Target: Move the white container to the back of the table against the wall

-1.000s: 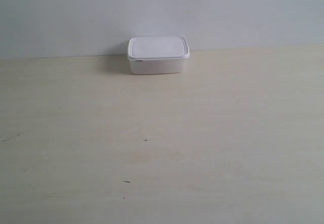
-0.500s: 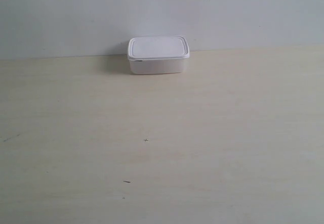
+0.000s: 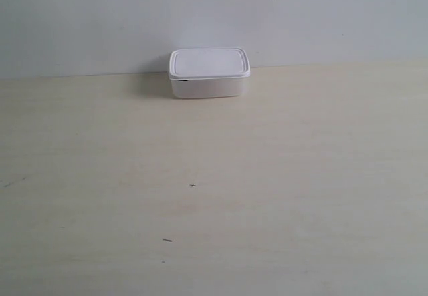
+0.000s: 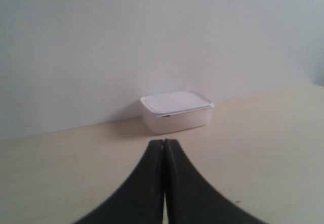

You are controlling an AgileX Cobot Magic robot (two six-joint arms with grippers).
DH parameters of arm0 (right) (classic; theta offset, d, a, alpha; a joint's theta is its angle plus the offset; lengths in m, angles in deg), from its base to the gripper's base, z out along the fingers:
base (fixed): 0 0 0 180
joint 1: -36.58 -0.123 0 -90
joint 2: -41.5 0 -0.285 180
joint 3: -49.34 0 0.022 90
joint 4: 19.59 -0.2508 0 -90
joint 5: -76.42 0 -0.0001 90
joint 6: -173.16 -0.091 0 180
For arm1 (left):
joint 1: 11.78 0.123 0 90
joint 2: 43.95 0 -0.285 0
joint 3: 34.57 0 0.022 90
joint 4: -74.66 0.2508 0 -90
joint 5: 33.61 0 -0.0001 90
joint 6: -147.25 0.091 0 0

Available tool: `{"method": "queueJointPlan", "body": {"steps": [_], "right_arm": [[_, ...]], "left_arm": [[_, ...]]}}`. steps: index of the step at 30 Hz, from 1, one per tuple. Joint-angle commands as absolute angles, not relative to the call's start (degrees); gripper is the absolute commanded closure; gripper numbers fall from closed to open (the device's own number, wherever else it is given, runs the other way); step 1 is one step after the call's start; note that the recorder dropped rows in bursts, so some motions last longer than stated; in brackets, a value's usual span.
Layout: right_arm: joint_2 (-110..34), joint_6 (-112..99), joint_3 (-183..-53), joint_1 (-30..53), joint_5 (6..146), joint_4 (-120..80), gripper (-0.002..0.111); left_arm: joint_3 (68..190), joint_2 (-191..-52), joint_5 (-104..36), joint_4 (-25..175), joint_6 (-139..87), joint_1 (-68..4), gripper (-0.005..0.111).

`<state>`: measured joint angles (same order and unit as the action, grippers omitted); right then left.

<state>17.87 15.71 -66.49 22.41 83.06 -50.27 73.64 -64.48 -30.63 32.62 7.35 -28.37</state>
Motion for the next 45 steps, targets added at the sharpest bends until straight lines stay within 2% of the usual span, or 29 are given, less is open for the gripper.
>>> {"method": "queueJointPlan", "body": {"steps": [1,10,15,24,28,31,35,45], "right_arm": [[23.24,15.69,-61.32,22.56,80.61,-45.22,0.108],[33.14,15.69,-53.45,22.56,82.56,-42.96,0.108],[33.26,15.69,-53.45,22.56,90.26,-39.96,0.108],[33.26,15.69,-53.45,22.56,90.07,-40.21,0.108],[33.26,15.69,-53.45,22.56,90.07,-40.21,0.108],[33.26,15.69,-53.45,22.56,90.07,-40.21,0.108],[33.26,15.69,-53.45,22.56,90.07,-40.21,0.108],[33.26,15.69,-53.45,22.56,90.07,-40.21,0.108]], "left_arm": [[68.21,-63.67,-22.95,32.59,7.42,-28.36,0.107],[68.21,-59.37,-25.33,29.33,7.17,-28.36,0.107],[68.21,-59.37,-30.94,29.33,7.17,-28.36,0.107],[68.21,-59.37,-32.95,29.09,7.17,-28.36,0.107],[68.21,-59.37,-45.79,31.00,7.17,-28.36,0.107],[68.21,-59.37,-49.43,36.49,7.17,-28.36,0.107],[68.21,-59.37,-48.56,42.99,1.56,-28.36,0.107],[68.21,-59.37,-48.56,42.99,-0.38,-28.36,0.107]]}}
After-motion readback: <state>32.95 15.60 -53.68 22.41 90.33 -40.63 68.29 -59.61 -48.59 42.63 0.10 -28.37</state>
